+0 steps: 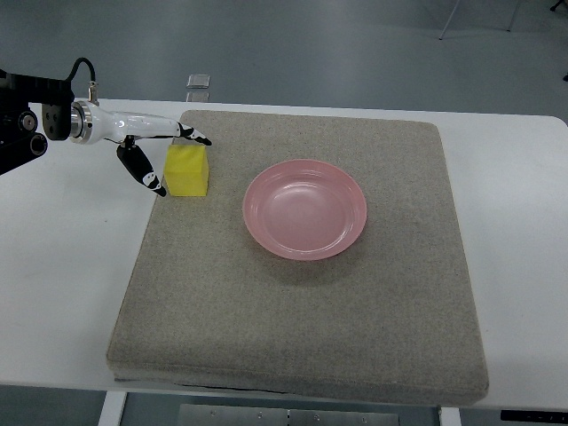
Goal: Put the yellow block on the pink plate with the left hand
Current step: 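Close the left hand fingers around the yellow cube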
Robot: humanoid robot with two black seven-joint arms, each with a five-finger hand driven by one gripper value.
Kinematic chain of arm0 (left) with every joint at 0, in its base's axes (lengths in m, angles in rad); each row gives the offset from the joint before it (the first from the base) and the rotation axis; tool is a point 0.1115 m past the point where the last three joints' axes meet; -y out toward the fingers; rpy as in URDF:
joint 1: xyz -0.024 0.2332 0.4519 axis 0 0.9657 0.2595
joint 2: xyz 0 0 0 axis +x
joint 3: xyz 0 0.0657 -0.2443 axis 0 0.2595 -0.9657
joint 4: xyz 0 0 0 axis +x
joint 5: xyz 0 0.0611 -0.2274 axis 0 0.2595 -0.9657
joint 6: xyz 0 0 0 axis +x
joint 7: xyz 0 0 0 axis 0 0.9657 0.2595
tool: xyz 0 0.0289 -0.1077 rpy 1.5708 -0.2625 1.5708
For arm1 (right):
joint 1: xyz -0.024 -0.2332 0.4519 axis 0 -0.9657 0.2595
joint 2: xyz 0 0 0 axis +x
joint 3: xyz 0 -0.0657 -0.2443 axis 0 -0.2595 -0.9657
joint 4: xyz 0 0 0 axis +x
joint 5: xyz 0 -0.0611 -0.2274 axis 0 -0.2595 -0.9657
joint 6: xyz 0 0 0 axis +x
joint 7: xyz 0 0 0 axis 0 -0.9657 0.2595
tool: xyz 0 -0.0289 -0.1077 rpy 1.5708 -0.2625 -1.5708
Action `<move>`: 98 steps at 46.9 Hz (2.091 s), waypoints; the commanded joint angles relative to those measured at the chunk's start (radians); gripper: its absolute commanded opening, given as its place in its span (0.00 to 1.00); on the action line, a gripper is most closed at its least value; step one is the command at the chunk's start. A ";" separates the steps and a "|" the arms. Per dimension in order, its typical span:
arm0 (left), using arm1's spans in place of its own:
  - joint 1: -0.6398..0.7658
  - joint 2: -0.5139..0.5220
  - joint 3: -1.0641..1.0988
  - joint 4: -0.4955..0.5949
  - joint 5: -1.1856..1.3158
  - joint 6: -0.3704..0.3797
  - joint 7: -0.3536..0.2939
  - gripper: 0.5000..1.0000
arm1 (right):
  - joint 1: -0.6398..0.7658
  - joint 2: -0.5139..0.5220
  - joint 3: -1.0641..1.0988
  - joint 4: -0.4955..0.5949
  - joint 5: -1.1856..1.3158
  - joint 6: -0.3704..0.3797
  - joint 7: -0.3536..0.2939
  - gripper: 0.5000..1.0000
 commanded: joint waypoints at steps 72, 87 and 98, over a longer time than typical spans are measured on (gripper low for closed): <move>0.039 -0.071 -0.011 0.076 0.002 0.037 0.000 0.78 | -0.001 0.000 0.000 0.000 0.000 0.002 0.000 0.85; 0.039 -0.075 -0.011 0.084 0.005 0.049 0.000 0.62 | -0.001 0.000 0.000 0.000 0.000 0.002 0.000 0.85; 0.041 -0.088 -0.011 0.092 0.005 0.058 0.002 0.33 | 0.001 0.000 0.000 0.000 0.000 0.000 0.000 0.85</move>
